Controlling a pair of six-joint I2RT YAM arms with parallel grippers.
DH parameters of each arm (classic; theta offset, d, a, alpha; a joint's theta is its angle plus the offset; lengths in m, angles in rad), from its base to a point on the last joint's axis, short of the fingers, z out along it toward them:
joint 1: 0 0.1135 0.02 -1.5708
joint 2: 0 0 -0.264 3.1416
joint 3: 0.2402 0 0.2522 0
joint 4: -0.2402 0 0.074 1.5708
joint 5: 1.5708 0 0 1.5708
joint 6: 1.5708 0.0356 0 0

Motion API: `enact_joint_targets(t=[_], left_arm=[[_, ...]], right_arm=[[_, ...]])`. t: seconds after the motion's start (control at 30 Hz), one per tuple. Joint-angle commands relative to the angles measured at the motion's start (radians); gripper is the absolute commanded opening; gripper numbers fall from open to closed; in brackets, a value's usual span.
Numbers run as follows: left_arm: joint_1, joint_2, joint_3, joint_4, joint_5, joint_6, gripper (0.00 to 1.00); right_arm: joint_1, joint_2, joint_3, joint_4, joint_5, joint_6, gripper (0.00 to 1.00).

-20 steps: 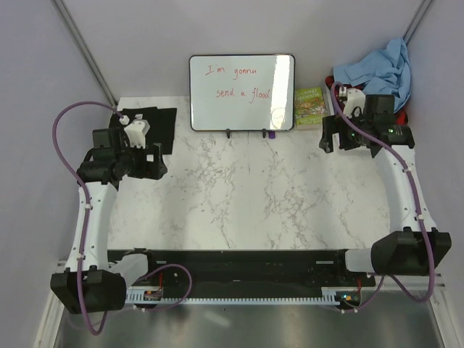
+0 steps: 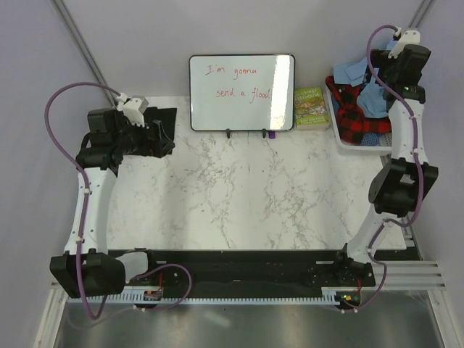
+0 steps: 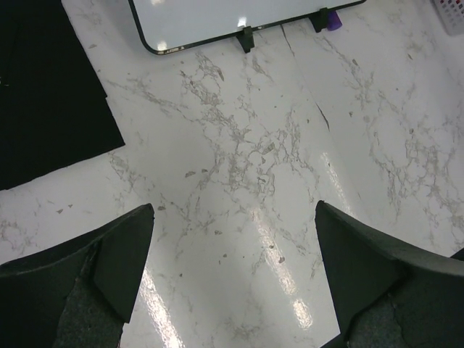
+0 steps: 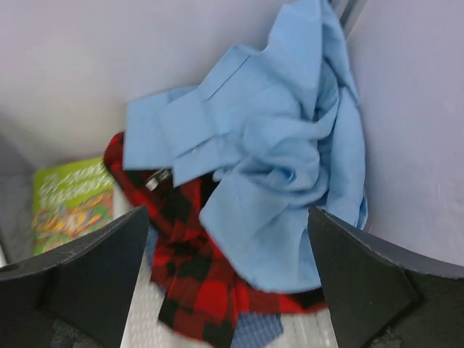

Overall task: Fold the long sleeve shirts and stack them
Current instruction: Grab the shirt from the pile

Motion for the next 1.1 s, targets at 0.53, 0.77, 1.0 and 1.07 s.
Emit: enact_joint_targets(t=[0.53,0.77,1.0,1.07], left_arm=[[-0.003,0.030,-0.054,0.084,0.015,-0.021,0.99],[-0.004,0.033,-0.038,0.083,0.022,-0.035,0.99],[-0.004,0.018,-0.032,0.083,0.009,-0.043,1.00],[-0.003,0.002,-0.034,0.083,0.009,-0.052,0.99]], right_arm=[[-0.030,0.560,0.303,0.480,0.409,-0.059,0.89],[-0.059,0.485,0.297,0.467,0.339,0.015,0.07],[-0.061,0.240,0.256,0.435,0.126,0.097,0.00],[-0.061,0.180,0.254,0.419,0.038,0.154,0.00]])
